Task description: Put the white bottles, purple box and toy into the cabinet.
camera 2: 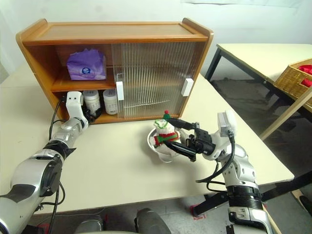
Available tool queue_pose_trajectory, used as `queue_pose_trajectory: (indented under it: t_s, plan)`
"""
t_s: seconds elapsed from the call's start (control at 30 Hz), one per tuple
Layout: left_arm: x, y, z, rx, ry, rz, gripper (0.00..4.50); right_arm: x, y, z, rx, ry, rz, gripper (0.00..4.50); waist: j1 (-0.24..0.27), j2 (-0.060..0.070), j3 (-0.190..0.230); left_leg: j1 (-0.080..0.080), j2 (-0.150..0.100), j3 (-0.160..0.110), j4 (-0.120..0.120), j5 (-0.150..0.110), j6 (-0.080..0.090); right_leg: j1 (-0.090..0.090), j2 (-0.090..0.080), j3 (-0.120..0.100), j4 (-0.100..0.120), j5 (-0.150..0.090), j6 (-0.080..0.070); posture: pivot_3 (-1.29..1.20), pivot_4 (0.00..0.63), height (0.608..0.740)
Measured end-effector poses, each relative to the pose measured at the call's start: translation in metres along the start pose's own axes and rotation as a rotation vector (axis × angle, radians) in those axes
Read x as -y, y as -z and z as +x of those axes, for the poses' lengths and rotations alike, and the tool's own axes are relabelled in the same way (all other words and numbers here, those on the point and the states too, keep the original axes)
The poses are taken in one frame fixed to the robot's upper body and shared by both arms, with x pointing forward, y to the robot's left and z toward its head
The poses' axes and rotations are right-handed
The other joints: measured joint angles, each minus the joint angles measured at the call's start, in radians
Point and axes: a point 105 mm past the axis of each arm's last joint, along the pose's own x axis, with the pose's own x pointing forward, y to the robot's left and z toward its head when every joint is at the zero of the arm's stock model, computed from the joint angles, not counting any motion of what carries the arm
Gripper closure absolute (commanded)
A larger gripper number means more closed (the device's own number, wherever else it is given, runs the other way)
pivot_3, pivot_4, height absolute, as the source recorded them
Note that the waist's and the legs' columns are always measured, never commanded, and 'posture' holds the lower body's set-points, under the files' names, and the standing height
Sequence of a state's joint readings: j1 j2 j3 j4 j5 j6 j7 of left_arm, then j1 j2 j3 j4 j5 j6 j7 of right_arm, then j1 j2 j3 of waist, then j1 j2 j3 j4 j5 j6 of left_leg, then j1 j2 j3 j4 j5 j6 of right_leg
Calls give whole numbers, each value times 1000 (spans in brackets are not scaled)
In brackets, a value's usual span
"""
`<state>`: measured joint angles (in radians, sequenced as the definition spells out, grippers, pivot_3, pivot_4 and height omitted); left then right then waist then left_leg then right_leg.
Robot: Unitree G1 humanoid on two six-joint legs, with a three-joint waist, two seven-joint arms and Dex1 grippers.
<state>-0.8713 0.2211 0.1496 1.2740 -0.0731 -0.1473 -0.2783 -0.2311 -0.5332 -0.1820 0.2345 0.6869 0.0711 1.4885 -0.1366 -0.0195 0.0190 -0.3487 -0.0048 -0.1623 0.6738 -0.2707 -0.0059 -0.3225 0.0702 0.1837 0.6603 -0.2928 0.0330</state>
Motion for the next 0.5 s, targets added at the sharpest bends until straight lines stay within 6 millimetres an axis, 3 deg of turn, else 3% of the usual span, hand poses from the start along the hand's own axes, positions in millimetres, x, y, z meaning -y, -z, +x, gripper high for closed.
queue_pose_trajectory:
  t_s: [0.03,0.17,0.5]
  plan:
    - [0,0,0,0,-1,0,1333,0,0,0,0,1,1,0,0,0,0,0,0,0,0,0,0,0,0,0,0,0,0,-181,0,740]
    - [-1,0,0,1,-5,-2,11,0,0,0,1,3,2,0,-2,0,0,0,0,0,0,0,0,0,0,0,0,0,0,-181,0,740]
    - [0,0,0,5,8,-10,11,0,1,1,4,3,2,0,-2,0,0,0,0,0,0,0,0,0,0,0,0,0,0,-171,0,740]
